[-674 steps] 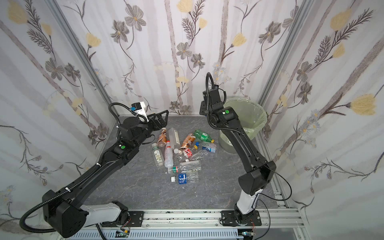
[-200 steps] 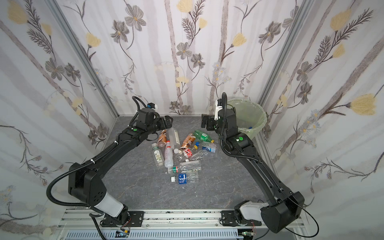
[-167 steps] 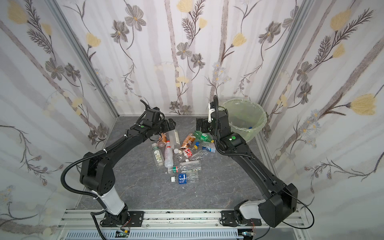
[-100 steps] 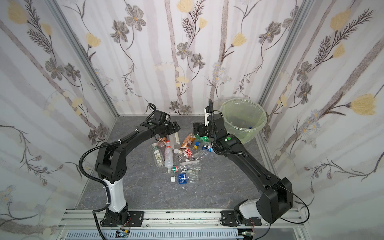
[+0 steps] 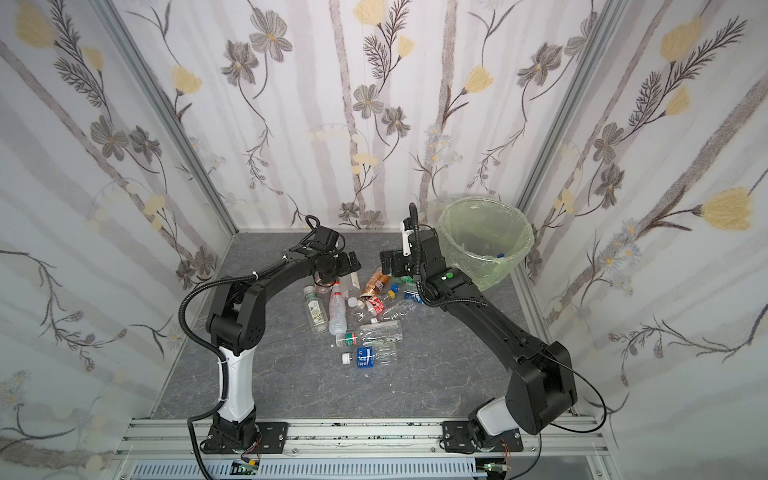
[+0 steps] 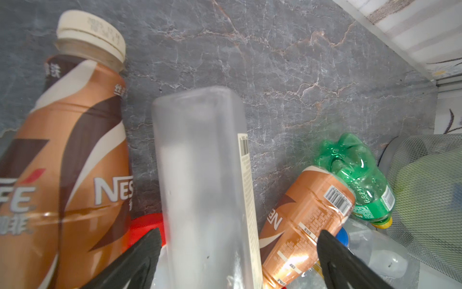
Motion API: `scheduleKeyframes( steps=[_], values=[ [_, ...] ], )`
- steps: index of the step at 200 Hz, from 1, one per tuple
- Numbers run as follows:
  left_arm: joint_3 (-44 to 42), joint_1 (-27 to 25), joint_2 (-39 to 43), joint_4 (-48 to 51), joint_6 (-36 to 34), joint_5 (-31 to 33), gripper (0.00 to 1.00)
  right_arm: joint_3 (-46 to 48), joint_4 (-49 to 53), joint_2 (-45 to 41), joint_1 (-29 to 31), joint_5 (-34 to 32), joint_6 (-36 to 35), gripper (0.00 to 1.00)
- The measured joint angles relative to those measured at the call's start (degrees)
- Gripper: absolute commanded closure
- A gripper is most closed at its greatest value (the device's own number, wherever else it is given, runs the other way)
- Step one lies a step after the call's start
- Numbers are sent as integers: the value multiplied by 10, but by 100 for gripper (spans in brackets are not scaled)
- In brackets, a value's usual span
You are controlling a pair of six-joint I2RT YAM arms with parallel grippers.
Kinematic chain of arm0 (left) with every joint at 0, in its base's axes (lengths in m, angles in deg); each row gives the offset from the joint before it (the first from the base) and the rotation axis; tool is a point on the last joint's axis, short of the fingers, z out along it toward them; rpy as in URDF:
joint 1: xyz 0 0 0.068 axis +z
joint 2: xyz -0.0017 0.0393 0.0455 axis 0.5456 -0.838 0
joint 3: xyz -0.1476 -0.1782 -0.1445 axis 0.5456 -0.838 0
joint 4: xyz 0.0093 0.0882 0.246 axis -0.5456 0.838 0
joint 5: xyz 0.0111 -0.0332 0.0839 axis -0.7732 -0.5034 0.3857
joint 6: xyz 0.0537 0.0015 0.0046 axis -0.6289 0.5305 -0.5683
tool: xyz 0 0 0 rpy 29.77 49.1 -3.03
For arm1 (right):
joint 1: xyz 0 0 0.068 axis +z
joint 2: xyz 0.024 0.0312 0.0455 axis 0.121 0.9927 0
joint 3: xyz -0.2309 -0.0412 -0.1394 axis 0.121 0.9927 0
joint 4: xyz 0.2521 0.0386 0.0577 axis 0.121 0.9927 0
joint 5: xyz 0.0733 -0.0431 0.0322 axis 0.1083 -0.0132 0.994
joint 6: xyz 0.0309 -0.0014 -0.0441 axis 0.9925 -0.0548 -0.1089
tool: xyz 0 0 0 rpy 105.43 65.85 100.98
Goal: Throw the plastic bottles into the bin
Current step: 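Grasp the frosted white bottle with the left gripper and lift it upright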
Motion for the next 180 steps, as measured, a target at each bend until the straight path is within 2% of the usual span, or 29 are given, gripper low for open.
scheduleKeyframes(
  steps=[66,116,180],
  values=[
    [19,0,-34,12,-10,3,0,0,-4,0,0,-2,4,0],
    [38,0,-46,12,-15,5,16,0,-4,3,0,-6,9,0],
    [49,-2,-68,15,-25,7,22,3,-2,3,-3,-22,13,0]
  ],
)
